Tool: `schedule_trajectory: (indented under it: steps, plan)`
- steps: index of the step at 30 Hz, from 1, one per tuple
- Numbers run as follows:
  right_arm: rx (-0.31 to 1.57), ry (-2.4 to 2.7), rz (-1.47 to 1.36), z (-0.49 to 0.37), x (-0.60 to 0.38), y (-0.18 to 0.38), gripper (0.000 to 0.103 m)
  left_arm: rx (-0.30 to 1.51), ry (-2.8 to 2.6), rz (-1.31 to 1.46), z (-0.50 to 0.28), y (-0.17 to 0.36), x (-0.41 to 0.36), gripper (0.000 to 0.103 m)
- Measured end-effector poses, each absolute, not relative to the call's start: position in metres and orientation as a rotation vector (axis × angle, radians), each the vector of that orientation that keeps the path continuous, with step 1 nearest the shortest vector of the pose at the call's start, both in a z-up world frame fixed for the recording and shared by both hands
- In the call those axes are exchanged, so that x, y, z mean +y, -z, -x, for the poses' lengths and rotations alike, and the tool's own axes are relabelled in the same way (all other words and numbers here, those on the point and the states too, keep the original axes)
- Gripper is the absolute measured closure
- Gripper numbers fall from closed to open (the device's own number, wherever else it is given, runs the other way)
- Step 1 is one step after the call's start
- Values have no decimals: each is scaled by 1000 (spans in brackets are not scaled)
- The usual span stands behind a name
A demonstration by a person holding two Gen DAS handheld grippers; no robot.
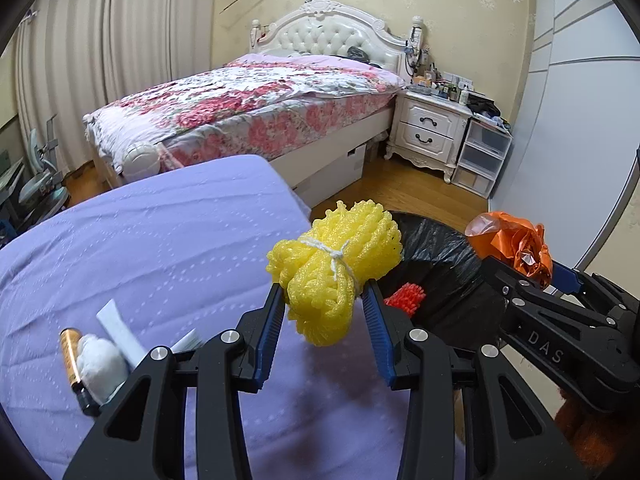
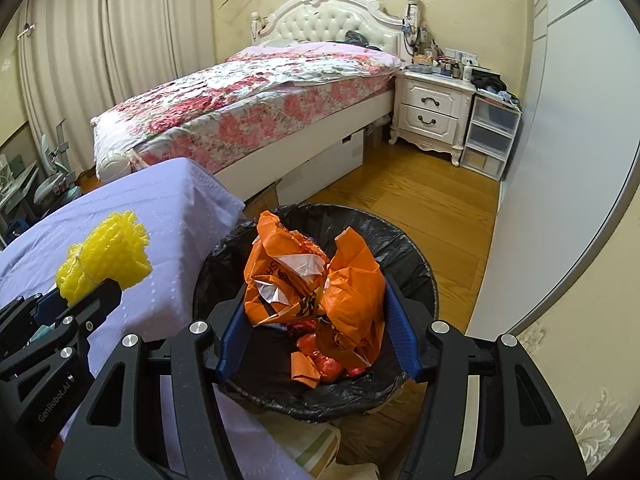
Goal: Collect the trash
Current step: 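Carry the mesh and bag over the black bin and open both tools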
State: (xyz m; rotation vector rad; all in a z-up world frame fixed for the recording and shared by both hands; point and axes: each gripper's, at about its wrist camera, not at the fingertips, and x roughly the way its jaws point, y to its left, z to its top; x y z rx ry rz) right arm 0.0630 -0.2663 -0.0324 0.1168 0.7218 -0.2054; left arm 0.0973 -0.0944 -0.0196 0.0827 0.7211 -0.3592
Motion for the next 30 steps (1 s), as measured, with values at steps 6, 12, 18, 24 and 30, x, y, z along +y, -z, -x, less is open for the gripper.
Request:
schedule_trajectory:
  steps: [6,12,18,24,30]
  plan:
    - [727,239,-131,-72,-279,38,44,719,373,-102,-107,20,-115,62]
    - [750,256,-156,-79,-293,49,44,736,373,-125,-116,28,-128,62]
    - [759,260,-164,-83,-298,54,44,756,367,-137,-123,34,-135,62]
    - [759,263,-167,-86,-300,54,44,764,366,-152,-127,36,-141,62]
    - [753,274,-171,-86,-302,55,43,776,367,-152,-129,38,-141,60]
